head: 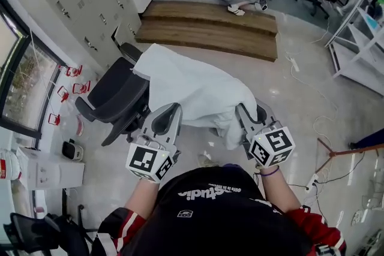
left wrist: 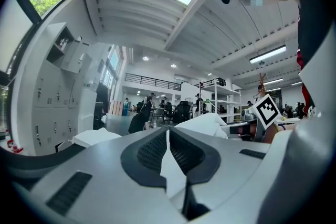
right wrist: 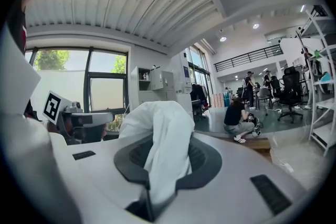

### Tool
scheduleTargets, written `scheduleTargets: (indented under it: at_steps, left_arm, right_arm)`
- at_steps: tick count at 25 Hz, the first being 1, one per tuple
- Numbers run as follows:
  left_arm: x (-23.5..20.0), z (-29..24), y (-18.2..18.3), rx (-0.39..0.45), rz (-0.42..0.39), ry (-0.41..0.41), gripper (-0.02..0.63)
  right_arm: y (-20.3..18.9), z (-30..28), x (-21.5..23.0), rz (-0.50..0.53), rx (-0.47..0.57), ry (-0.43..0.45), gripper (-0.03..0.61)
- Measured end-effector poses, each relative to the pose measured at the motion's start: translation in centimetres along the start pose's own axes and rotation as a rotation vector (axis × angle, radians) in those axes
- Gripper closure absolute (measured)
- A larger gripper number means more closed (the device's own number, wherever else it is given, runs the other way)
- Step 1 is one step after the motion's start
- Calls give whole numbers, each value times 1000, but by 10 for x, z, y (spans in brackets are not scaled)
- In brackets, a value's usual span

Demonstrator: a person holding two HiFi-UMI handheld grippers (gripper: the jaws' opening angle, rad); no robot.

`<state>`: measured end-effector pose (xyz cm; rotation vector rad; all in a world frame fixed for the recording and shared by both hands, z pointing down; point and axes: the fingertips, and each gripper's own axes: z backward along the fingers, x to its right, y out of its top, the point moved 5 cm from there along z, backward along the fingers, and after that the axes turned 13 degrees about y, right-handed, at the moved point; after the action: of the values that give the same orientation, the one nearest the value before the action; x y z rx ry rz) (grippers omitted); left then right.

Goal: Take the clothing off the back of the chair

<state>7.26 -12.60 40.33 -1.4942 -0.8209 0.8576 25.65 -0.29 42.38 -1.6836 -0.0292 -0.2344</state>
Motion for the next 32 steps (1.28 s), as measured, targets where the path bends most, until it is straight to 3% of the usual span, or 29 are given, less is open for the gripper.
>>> scheduleTargets:
  at_steps: [6, 13, 22, 32]
  left_arm:
    - [24, -17, -1, -12, 1, -47, 578]
    - [25, -17, -3, -17, 7, -28, 578]
    - [12, -8, 3, -1, 1, 48, 578]
    - [-19, 18, 16, 30, -8, 170, 578]
  right_arm:
    - [-1, 25, 22, -16, -2, -66, 486]
    - [-3, 27, 29, -22, -4, -71, 486]
    - [6, 9, 23, -23, 36, 6, 486]
    - [28, -36, -9, 35, 55, 156, 486]
